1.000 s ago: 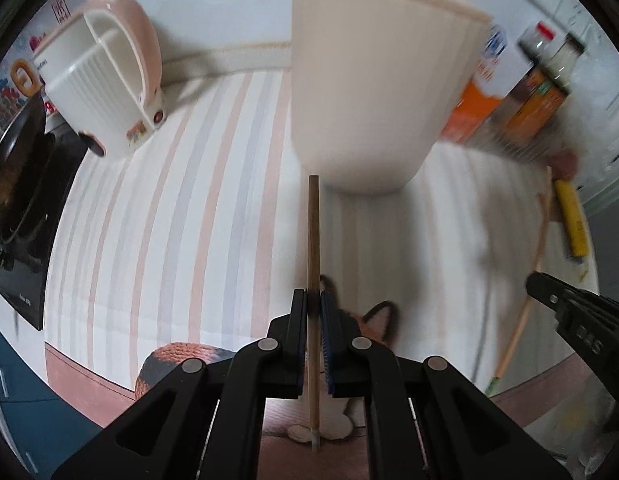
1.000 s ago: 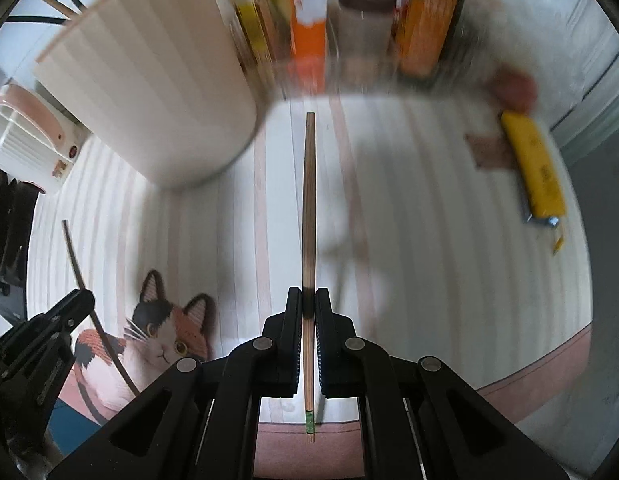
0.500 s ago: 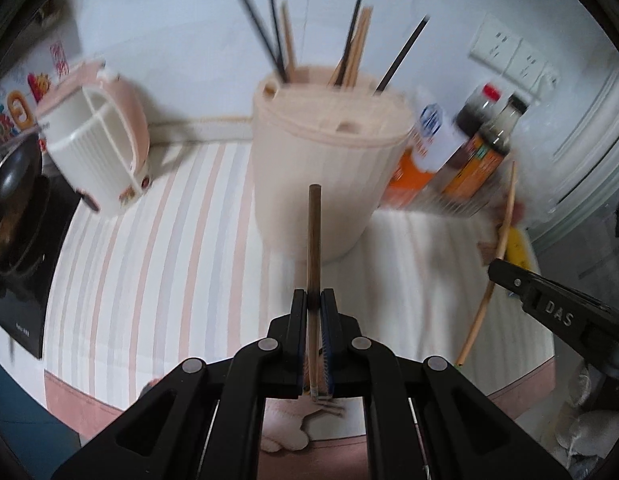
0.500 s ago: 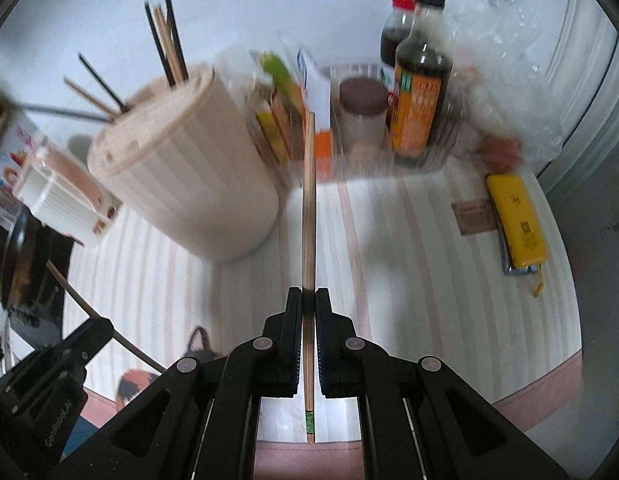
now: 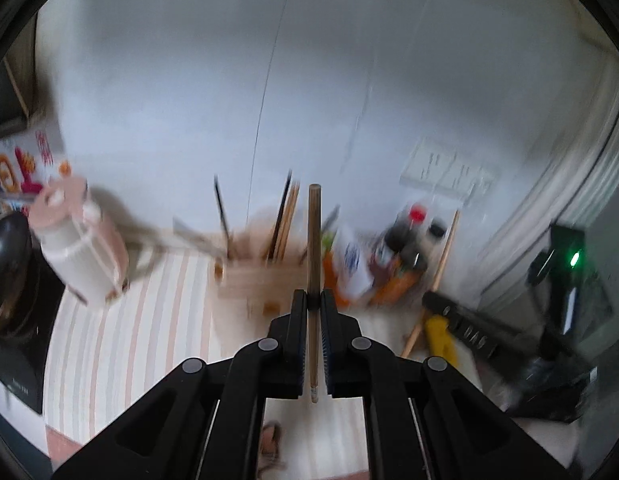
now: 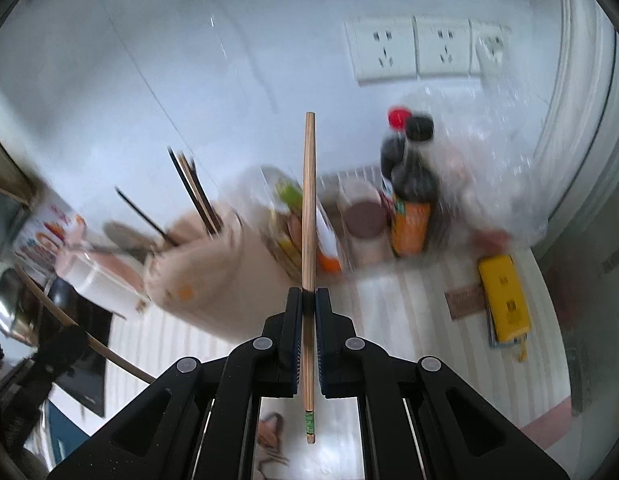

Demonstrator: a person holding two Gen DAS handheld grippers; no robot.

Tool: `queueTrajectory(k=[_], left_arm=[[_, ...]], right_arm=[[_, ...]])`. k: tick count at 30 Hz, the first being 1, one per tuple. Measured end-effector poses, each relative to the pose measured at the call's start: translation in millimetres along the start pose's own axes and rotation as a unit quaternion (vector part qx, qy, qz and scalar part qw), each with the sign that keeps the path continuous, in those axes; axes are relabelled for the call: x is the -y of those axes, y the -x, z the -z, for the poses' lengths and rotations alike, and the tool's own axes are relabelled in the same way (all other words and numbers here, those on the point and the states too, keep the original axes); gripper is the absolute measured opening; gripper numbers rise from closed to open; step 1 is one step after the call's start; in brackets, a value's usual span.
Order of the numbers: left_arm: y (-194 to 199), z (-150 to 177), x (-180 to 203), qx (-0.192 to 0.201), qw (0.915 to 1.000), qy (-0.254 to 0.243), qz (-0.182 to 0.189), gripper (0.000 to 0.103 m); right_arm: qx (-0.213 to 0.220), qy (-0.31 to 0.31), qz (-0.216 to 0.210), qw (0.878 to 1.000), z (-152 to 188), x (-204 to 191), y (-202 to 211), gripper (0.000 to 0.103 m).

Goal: Organize utensils
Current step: 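Lift both held wooden chopsticks upright and carry them over the beige holder, then lower the wooden chopsticks into the holder and open both tools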

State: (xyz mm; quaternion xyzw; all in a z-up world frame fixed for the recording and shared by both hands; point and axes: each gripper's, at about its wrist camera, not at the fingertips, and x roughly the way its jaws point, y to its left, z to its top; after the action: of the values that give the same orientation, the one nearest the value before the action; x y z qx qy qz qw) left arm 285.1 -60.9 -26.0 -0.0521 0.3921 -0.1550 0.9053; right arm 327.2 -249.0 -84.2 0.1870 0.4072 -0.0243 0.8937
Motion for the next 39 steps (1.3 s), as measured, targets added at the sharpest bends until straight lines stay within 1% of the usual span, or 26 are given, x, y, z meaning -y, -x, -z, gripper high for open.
queueTrajectory(k=[4, 7, 11, 15, 21, 23, 28, 32, 37, 39], left_arm=[[9.3, -44.8, -5.4, 0.042, 0.999, 0.008, -0.013, 0.004], [6.1, -70.7, -16.1, 0.059, 0.9977, 0.015, -0.029, 0.004], [-12.7, -99.6, -34.4, 0.064, 0.9963, 0.026, -0.052, 0.004], [-39.2, -112.0, -49.8, 0.052, 0.996, 0.036, -0.063, 0.004], [-82.0, -112.8, -67.7, 0.008, 0.9966, 0.052, -0.062, 0.004], [-86.4, -114.7, -69.7, 0.011, 0.996, 0.052, -0.071, 0.005], [-91.8, -121.5, -73.5, 0.007, 0.9962, 0.059, -0.064, 0.005], [-93.0, -125.5, -72.5, 0.018, 0.9964, 0.049, -0.066, 0.004], [-99.1, -126.5, -72.8, 0.014, 0.997, 0.043, -0.062, 0.004], [-98.6, -127.7, -71.9, 0.019, 0.9969, 0.039, -0.065, 0.004]], right_arm=[[0.033, -0.004, -0.021, 0.999, -37.7, -12.2, 10.4, 0.007], [0.059, -0.009, -0.04, 0.997, -64.2, -26.1, 11.4, 0.007], [0.09, -0.002, -0.057, 0.994, -89.7, -53.4, 3.6, 0.007], [0.112, 0.014, -0.067, 0.991, -108.2, -84.9, -17.0, 0.007], [0.115, 0.033, -0.07, 0.99, -115.5, -111.3, -62.1, 0.007], [0.116, 0.04, -0.068, 0.99, -115.2, -116.4, -75.3, 0.006], [0.11, 0.045, -0.058, 0.991, -107.6, -116.9, -104.1, 0.006], [0.11, 0.032, -0.057, 0.992, -106.0, -109.9, -108.2, 0.007], [0.117, 0.037, -0.051, 0.991, -103.8, -107.1, -102.1, 0.007], [0.12, 0.037, -0.051, 0.991, -103.2, -105.7, -101.3, 0.007]])
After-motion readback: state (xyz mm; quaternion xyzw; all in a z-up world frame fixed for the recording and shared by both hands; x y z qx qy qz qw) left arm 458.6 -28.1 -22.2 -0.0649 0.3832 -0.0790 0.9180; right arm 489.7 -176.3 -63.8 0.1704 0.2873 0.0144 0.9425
